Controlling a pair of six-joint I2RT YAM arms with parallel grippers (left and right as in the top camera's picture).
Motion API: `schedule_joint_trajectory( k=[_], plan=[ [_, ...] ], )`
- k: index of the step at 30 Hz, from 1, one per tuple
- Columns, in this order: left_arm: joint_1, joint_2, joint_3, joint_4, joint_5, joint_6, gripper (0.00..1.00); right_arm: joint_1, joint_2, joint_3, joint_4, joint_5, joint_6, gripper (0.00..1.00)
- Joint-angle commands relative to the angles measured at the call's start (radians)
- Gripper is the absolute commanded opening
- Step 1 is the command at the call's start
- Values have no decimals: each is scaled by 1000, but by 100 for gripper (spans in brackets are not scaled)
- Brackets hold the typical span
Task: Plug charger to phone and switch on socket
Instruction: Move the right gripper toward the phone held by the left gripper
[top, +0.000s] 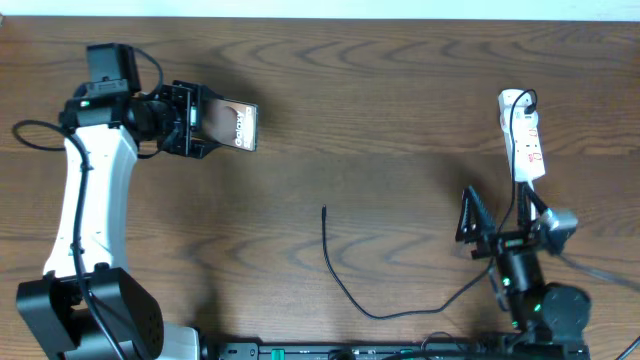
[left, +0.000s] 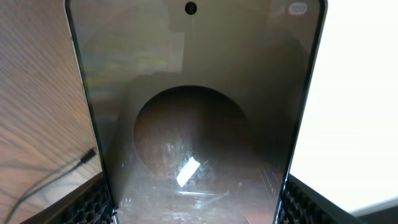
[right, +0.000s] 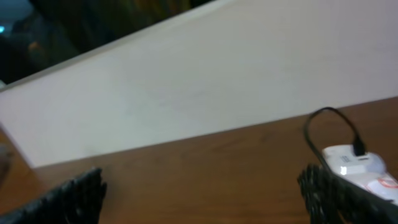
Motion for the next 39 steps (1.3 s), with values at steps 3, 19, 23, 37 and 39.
schedule_joint_trajectory(
  k=[3,19,23,37,39],
  plan=[
    [-21,-31,7,5,-66,-9,8,7,421,376,-97,-288,11,99],
    [-63,-18,-9,0,-246,-131,7,197,1658,1048,377,-938,442,99],
    [-106,7,-9,0,-298,-179,8,278,1822,1048,681,-903,700,99],
    [-169,124,-9,11,-339,-283,8,500,2005,1048,870,-778,897,99],
    [-171,134,-9,11,-339,-283,8,517,2005,1048,875,-767,904,99]
  ],
)
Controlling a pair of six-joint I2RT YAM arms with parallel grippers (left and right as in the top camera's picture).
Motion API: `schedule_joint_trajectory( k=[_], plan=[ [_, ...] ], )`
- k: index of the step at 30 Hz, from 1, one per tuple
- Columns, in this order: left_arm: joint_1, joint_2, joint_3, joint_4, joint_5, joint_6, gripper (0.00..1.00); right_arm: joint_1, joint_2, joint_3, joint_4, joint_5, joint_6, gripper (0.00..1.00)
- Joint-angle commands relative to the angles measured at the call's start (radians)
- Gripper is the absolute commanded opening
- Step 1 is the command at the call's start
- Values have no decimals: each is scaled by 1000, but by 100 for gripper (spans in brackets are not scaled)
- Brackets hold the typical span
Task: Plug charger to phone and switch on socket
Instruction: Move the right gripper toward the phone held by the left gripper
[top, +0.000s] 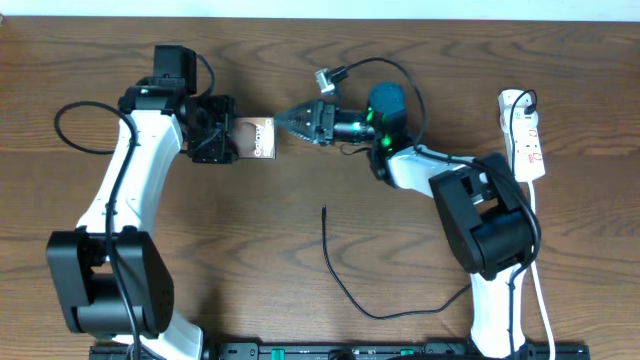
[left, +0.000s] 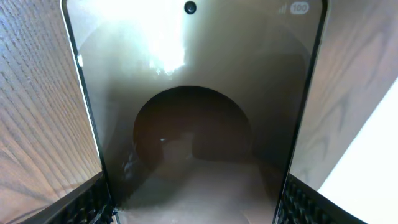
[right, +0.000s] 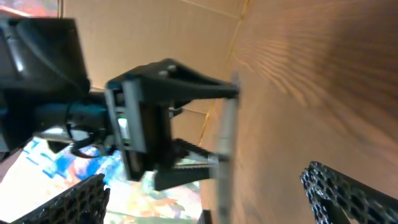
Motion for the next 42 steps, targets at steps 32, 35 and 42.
schedule_joint_trajectory(
  k=[32,35,42],
  plan=[
    [-67,10,-3,-6,-45,-9,7,154,3,14,-269,224,80,89],
    [-77,10,-3,-6,-47,-9,7,154,3,14,-268,225,79,78],
    [-89,10,-3,-7,-47,-4,8,154,3,14,-269,227,68,65]
  ],
)
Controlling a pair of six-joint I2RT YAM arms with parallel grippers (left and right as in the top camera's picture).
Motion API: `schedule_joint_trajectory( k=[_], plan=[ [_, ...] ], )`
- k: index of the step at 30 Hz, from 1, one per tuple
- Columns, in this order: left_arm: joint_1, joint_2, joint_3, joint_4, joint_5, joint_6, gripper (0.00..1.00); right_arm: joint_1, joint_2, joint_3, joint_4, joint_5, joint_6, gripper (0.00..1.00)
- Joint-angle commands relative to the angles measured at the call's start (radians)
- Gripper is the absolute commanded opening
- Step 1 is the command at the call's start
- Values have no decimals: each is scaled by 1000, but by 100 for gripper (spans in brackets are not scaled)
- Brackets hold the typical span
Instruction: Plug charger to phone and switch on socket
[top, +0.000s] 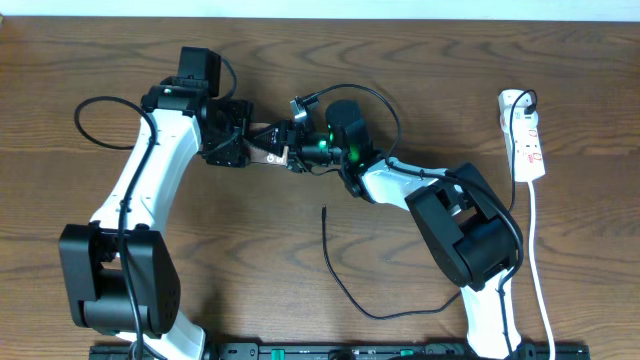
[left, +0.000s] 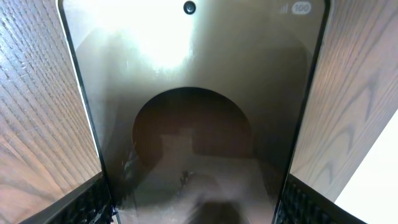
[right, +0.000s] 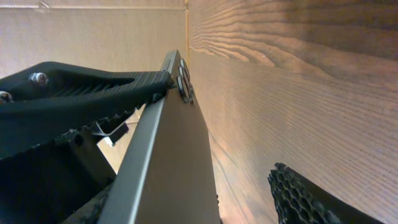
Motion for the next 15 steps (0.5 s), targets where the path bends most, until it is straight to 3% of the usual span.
schedule_joint_trajectory(
  k=[1,9,15],
  plan=[
    [-5,2,-3,-6,-8,-1,7,12,3,12,1,6,-15,66],
    [-5,2,-3,-24,-8,3,7,10,3,12,3,7,-164,56],
    [-5,2,-3,-29,-8,3,7,11,3,12,3,6,-211,56]
  ],
)
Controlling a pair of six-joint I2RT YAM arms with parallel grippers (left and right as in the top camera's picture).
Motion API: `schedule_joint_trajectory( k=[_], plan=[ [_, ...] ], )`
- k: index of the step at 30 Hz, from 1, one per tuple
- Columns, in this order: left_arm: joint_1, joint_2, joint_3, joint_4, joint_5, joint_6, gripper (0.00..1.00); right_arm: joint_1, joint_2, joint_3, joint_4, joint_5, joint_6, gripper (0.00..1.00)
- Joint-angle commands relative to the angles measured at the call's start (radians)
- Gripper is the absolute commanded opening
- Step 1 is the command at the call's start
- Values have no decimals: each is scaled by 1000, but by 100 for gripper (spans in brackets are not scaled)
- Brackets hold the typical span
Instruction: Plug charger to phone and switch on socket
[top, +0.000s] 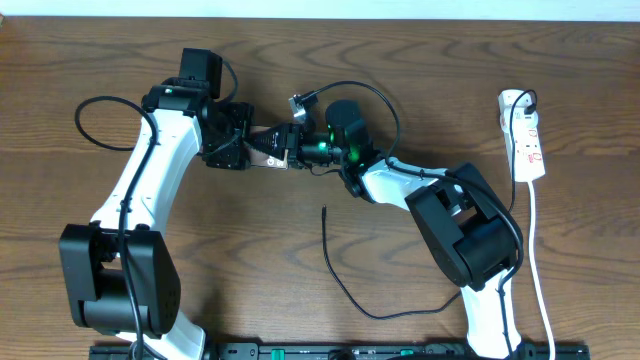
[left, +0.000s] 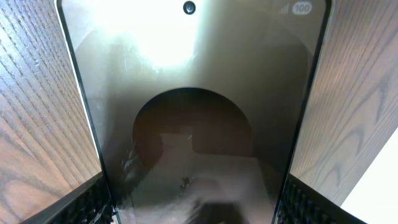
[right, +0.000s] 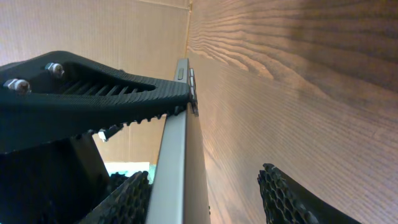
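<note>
My left gripper (top: 240, 148) is shut on the phone (top: 262, 145), held on edge above the table's far middle. In the left wrist view the phone's dark screen (left: 193, 106) fills the frame between the two fingers (left: 93, 202). My right gripper (top: 284, 142) faces it from the right, open, with the phone's free end between its fingers. In the right wrist view the phone's metal edge (right: 181, 143) runs up between my right gripper's (right: 204, 175) fingers, close to the left one and apart from the right one. The black charger cable (top: 340, 280) lies on the table with its plug end (top: 323, 208) free.
A white power strip (top: 524, 135) lies at the far right edge with a black lead plugged into its top. Its white cord (top: 537, 250) runs down the right side. The right arm's links (top: 460, 220) stretch across the table's right half.
My right gripper has shifted slightly left, so more of the phone's end sits between its fingers, the left finger now close beside the edge. The left gripper and phone stayed put.
First my left gripper held the phone at the far left while the right arm sat folded near the power strip. Then both grippers were at the far middle, the right one open and facing the phone. After that its fingers straddled the phone's end, and they still do.
</note>
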Motion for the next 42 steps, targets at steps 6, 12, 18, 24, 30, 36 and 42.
schedule_joint_trajectory(
  k=[6,12,18,24,30,36,42],
  plan=[
    [-3,2,-3,-3,-7,6,7,11,3,12,0,0,-63,54],
    [-3,2,-3,-3,-7,14,7,16,3,12,0,0,-63,49],
    [-3,2,-3,-3,-7,19,7,21,3,12,0,0,-63,43],
    [-3,2,-3,-3,-7,36,7,30,3,12,0,0,-63,41],
    [-3,2,-3,-3,-7,45,7,38,3,12,0,0,-64,40],
    [-4,2,-3,-3,-6,51,8,42,3,12,-1,1,-72,38],
    [-11,2,-3,-3,-7,51,8,42,3,12,-8,1,-86,28]
  ],
)
